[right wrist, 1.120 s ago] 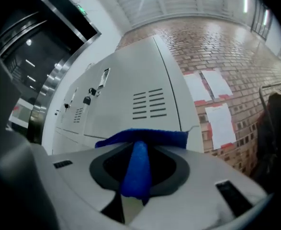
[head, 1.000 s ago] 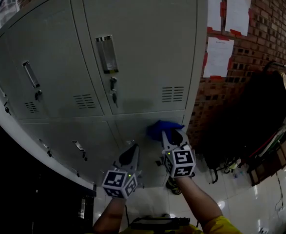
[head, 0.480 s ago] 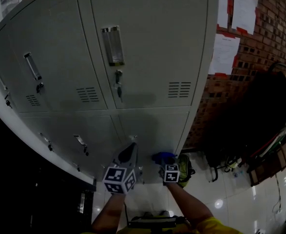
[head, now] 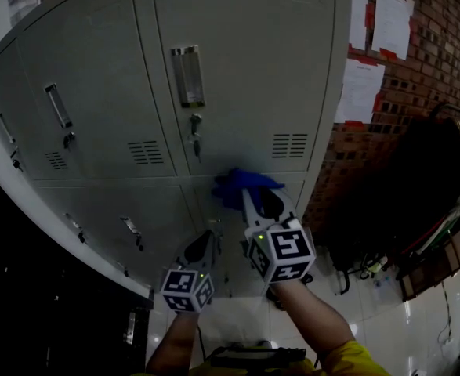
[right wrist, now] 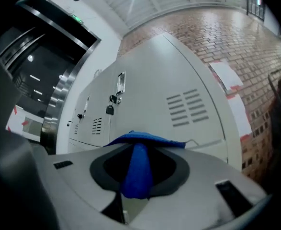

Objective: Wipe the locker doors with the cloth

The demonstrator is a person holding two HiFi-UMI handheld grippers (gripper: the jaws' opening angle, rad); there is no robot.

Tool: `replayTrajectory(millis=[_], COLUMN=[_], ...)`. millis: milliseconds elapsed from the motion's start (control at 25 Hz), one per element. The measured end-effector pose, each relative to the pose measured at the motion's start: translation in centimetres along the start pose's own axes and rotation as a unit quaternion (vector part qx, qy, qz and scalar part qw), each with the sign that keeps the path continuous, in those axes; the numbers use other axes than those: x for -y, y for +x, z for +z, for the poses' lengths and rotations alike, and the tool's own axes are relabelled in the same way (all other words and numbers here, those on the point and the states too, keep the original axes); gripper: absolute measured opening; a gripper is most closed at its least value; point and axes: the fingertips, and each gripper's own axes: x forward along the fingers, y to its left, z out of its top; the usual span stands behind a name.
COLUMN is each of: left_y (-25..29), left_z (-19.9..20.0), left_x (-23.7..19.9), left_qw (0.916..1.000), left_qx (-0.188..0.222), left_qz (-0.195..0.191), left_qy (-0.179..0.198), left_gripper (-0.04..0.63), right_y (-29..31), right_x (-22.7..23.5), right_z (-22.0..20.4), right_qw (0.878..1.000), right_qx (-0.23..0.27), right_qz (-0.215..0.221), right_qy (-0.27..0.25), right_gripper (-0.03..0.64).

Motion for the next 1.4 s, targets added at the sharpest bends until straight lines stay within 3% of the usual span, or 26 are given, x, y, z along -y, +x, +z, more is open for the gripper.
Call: replayTrajectory(millis=[120, 240, 320, 440, 640, 720, 840, 920, 1000, 1160, 1280, 1320, 1400], left_y=[-0.3, -0.5, -0.6, -1.0, -1.5, -1.8, -2.1, -2.2, -2.6, -3.2, -3.6, -3.8, -4.1], left_z=[-0.2, -0.7, -1.0, -1.8, -3.0, -3.3, -3.7, -3.9, -3.8, -2.7, -1.8, -1.6, -1.4], left_x=[-0.2, -0.4, -0.8, -1.6, -2.3, -2.5, -3.1, -3.6, -3.8, -4.1, -4.2, -4.2, -4.3], left_qw=[1.0, 1.0, 1.0, 0.9998, 0.9995, 0.9995, 0.9994, 0.9994, 0.9994, 0.9997, 0.9998, 0.9999, 0.9999], left_qx=[0.0, -0.004, -0.006, -0.013, -0.026, -0.027, -0.028, -0.029, -0.028, -0.02, -0.01, -0.007, -0.003], left_qz=[0.002, 0.001, 0.004, 0.012, 0.011, 0.009, 0.01, 0.013, 0.013, 0.011, 0.013, 0.015, 0.015], left_qy=[-0.003, -0.004, -0.006, -0.008, -0.015, -0.015, -0.016, -0.016, -0.015, -0.007, -0.006, -0.007, -0.006], left_gripper=[0.0, 0.0, 0.0, 0.0, 0.0, 0.0, 0.0, 0.0, 0.0, 0.0, 0.0, 0.0, 0.0], right_y=[2.2, 1.9, 1.3, -0.1, -2.0, -2.8, -3.2, -3.0, -2.5, 0.7, 3.6, 4.4, 5.5], right_x=[0.4, 0.5, 1.1, 2.4, 4.1, 4.9, 5.3, 4.9, 3.4, -2.3, -5.5, -6.1, -6.5], right_z=[0.2, -3.3, -8.3, -19.2, -38.2, -42.6, -44.5, -43.0, -37.0, -14.8, -0.9, 1.1, 1.2], right_qw=[1.0, 0.999, 0.998, 0.992, 0.967, 0.958, 0.955, 0.958, 0.97, 0.996, 0.999, 0.999, 0.999], right_qx=[-0.001, -0.016, -0.05, -0.113, -0.24, -0.271, -0.281, -0.27, -0.225, -0.081, 0.001, 0.005, -0.013], right_qz=[-0.018, -0.026, -0.033, -0.053, -0.08, -0.087, -0.089, -0.088, -0.07, 0.001, 0.036, 0.038, 0.037], right_qy=[-0.019, -0.024, -0.013, 0.001, 0.024, 0.038, 0.038, 0.046, 0.056, 0.03, -0.004, -0.016, -0.035], right_gripper=[0.099, 0.101, 0.101, 0.101, 0.101, 0.1, 0.1, 0.1, 0.098, 0.098, 0.098, 0.1, 0.099])
